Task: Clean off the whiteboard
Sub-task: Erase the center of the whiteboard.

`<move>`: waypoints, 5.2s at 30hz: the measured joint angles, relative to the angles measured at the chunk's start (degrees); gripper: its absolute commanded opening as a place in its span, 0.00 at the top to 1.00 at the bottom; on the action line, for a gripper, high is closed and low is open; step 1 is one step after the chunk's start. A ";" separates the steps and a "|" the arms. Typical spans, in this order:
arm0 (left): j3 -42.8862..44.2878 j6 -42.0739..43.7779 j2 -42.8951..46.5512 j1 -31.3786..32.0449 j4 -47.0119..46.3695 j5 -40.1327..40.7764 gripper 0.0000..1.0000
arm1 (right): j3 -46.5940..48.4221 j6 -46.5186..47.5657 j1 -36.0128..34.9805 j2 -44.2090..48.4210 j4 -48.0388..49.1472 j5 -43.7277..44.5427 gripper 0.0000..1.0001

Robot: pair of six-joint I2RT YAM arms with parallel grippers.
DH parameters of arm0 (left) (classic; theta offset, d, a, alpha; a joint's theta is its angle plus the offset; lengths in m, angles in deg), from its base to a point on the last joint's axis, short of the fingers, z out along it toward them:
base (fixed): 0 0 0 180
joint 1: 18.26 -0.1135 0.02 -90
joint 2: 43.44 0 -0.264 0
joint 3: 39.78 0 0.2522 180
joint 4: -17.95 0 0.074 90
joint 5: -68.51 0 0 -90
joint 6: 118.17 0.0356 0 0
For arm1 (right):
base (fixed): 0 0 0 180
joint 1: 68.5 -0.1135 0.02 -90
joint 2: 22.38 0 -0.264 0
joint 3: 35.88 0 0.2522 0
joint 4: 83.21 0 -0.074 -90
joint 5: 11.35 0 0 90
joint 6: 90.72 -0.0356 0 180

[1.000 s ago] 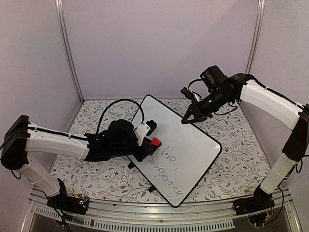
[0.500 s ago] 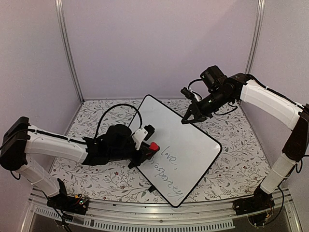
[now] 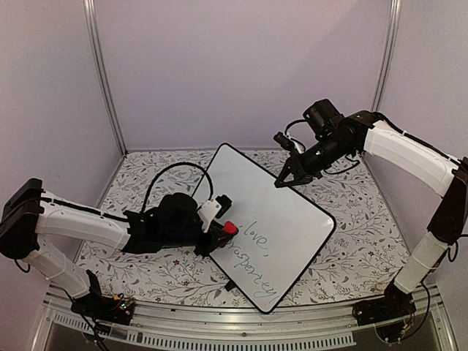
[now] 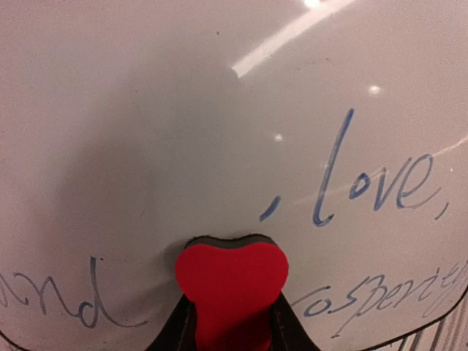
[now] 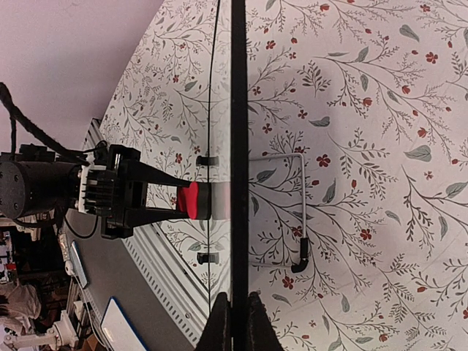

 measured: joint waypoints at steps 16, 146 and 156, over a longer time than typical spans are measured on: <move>7.34 2.25 -2.08 0.85 4.46 -0.09 1.00 | 0.00 0.00 0.02 0.00 -0.04 0.00 1.00; 2.36 -0.28 -1.14 3.74 2.99 1.95 1.00 | 0.02 0.02 0.04 0.00 -0.09 0.20 1.00; 4.11 0.52 -1.44 3.91 5.18 1.88 1.00 | 0.02 0.02 0.04 0.00 -0.09 0.20 1.00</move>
